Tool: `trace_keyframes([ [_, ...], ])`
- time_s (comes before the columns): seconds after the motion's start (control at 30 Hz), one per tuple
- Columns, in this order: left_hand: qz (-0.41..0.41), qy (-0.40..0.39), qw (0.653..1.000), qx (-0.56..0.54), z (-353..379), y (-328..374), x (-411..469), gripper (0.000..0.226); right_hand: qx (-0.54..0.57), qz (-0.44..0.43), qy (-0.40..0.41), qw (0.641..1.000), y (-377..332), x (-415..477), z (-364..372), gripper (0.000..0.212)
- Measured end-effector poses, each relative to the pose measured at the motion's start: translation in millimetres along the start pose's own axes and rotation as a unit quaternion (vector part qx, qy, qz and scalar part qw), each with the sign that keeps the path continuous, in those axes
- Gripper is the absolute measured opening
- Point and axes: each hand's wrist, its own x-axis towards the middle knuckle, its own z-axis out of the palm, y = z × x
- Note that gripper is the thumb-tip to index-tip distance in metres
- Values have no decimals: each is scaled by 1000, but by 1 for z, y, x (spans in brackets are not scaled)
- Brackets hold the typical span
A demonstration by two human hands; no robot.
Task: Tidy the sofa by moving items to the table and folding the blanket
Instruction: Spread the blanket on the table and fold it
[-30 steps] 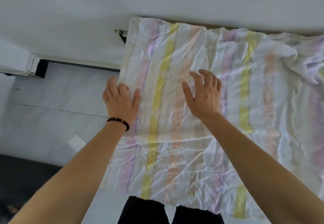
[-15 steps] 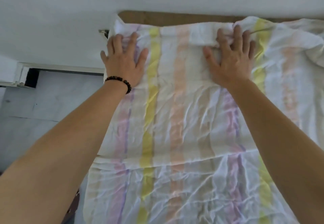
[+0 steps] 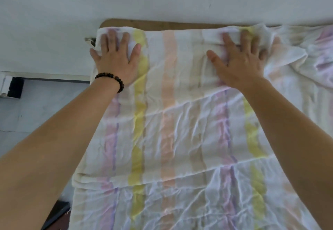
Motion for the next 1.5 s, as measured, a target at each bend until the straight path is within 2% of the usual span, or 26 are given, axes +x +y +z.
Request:
trace_keyframes([
  [0.1,72,-9,996,44,-4,-1,26,71,32,84,1,996,18,10,-1,94],
  [0.17,108,4,991,78,-4,-3,33,74,20,96,8,995,22,15,1,99],
  [0.3,122,44,989,76,2,-5,38,71,15,85,32,996,19,22,6,99],
  [0.37,96,45,991,78,-2,0,37,67,24,80,44,996,18,22,5,95],
  [0.43,47,55,995,75,-8,9,24,65,28,57,92,994,15,12,3,88],
  [0.5,28,105,994,18,-13,19,-13,64,34,17,175,984,7,-18,1,76],
  [0.6,67,169,980,-81,-10,29,-121,62,113,-23,272,955,-8,-110,8,62],
  [0.67,111,154,974,-122,0,29,-213,64,148,-24,251,956,-12,-192,23,64],
  [0.73,162,108,973,-122,21,21,-299,69,128,-18,182,975,-9,-270,43,73],
  [0.83,222,5,975,-27,61,2,-383,82,65,33,45,996,5,-359,74,88],
  [0.9,226,-50,973,12,75,-7,-408,87,25,56,1,998,11,-392,87,90],
  [0.97,222,-64,973,18,80,-11,-414,88,11,66,-8,998,10,-401,90,89],
  [1.1,210,-44,976,29,82,-9,-415,91,19,80,0,997,7,-402,90,86],
  [1.23,166,-32,985,34,85,-4,-418,89,23,77,-18,997,11,-402,91,85],
  [1.5,87,-45,994,49,99,2,-471,80,45,-20,-54,997,46,-442,92,84],
])
